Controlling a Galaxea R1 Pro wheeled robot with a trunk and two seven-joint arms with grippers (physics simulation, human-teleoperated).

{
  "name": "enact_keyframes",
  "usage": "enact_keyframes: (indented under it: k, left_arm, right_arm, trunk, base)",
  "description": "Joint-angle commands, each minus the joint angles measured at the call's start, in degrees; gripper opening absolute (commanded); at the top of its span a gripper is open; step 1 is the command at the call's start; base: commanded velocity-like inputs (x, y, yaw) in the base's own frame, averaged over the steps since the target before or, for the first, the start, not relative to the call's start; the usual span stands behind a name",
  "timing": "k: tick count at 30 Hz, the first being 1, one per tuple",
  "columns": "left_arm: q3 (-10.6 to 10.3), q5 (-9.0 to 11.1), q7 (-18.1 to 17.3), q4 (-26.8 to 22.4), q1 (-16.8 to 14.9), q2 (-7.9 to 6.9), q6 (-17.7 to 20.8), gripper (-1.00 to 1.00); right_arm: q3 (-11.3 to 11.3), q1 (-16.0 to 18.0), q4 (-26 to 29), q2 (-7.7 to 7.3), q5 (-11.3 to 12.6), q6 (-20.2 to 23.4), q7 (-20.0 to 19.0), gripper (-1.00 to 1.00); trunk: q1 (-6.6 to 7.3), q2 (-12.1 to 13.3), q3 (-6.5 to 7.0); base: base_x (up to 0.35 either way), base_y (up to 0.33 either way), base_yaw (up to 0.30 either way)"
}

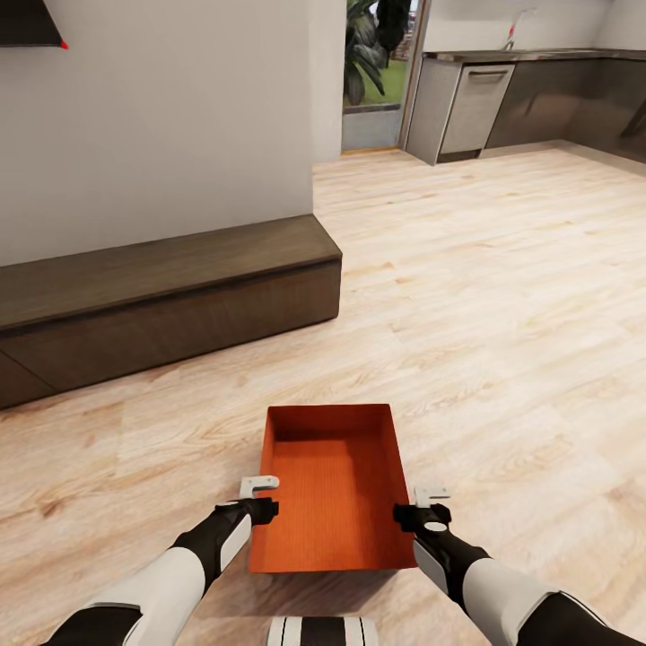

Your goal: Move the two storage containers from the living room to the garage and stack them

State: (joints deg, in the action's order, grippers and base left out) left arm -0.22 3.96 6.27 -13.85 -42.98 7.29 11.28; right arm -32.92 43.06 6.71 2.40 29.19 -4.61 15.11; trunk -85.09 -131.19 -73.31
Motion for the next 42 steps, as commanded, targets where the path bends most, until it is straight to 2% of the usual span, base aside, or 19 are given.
enact_keyframes:
  k: [1,5,12,29,42]
  left_arm:
    - [-0.04,0.43,0.24,-0.12,0.01,0.01,0.32,1.00]
    - [-0.04,0.42,0.24,-0.13,0.01,0.01,0.32,1.00]
    - [-0.04,0.43,0.24,-0.12,0.01,0.01,0.32,1.00]
    - [-0.04,0.42,0.29,-0.21,0.01,0.01,0.24,1.00]
    - [-0.04,0.43,0.30,-0.21,0.01,-0.08,0.23,1.00]
  right_arm:
    - [-0.48,0.02,-0.03,0.02,0.61,-0.23,0.19,1.00]
    - [-0.48,0.02,-0.03,0.12,0.61,-0.23,0.19,1.00]
    - [-0.48,0.00,-0.03,0.14,0.61,-0.23,0.19,1.00]
    - [-0.48,0.00,-0.03,0.14,0.61,-0.23,0.10,1.00]
    - [-0.48,0.00,-0.03,0.14,0.61,-0.21,0.11,1.00]
  trunk:
    - [0.01,-0.01,-0.04]
    - [0.01,-0.01,-0.04]
    - [-1.53,-2.82,-1.29]
    - [-1.53,-2.82,-1.29]
    - [-1.53,-2.82,-1.29]
  base:
    - [0.000,0.000,0.000]
    - [0.000,0.000,0.000]
    - [0.000,0.000,0.000]
    - [0.000,0.000,0.000]
    - [-0.024,-0.093,0.000]
